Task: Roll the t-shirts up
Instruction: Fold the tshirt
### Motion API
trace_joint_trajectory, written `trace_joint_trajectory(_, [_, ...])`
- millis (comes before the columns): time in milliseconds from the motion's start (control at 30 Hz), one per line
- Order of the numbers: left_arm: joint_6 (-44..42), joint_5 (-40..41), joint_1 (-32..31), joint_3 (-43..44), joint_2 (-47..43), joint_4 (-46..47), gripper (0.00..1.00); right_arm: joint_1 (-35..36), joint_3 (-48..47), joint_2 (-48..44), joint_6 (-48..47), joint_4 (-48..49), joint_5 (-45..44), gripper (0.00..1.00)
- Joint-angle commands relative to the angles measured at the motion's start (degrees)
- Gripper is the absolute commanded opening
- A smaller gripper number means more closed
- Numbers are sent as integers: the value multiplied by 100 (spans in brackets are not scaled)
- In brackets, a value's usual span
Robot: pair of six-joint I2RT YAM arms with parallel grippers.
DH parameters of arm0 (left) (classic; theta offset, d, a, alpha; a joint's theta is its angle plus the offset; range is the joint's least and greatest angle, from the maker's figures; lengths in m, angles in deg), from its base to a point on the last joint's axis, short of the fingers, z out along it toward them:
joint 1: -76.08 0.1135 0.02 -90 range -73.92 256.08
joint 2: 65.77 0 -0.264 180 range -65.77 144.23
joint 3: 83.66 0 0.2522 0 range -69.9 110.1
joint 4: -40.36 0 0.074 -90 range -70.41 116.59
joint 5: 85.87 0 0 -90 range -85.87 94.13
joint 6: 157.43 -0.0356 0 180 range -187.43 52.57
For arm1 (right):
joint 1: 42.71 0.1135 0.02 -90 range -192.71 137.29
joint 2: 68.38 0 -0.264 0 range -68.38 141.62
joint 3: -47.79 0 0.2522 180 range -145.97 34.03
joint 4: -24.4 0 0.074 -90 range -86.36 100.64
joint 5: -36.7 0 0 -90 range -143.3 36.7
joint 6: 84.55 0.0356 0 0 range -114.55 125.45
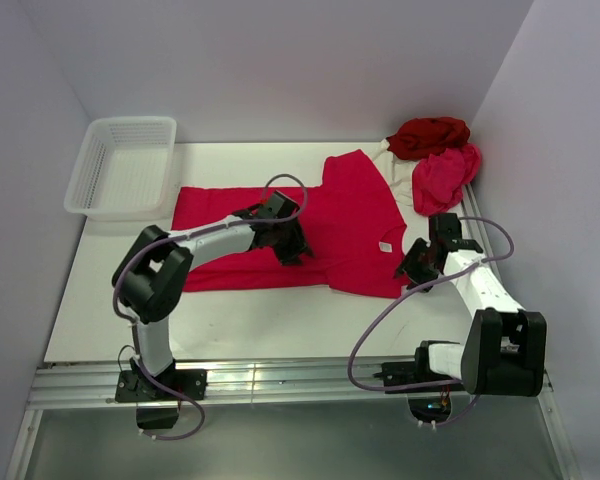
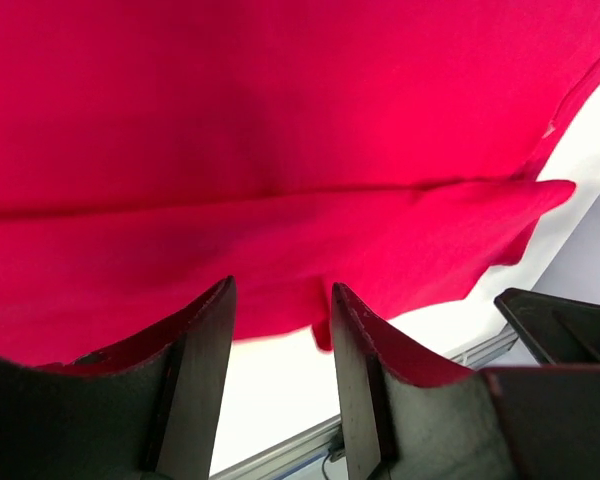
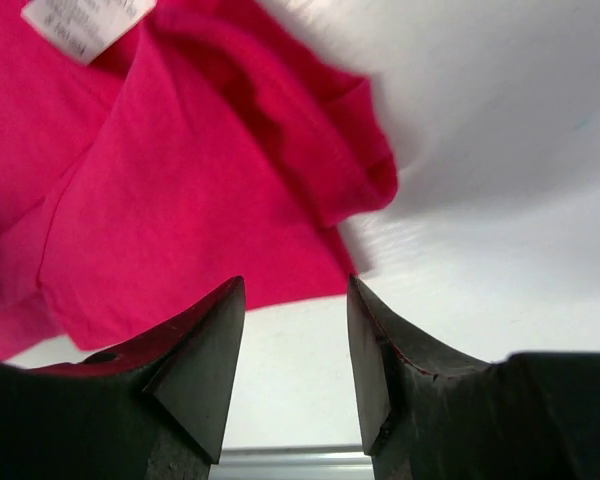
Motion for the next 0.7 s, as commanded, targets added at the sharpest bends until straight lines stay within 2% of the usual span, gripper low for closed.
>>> trace_joint_trajectory(0, [259,-331,-44,307,196,429,48,-107,120,-107,-155,523,-310,52])
trace_joint_trajectory(167, [294,-410,-158,474,442,456,48,-107,331,-45,-58,961,-205,50])
trace_joint_trajectory(367, [566,-507,-264,167,372,869,48,-107,559,192,82,1340,14,47])
trace_joint_trajectory(667, [505,-472,-299,228,433,764,48,-98,999,52,196,1631,278,41])
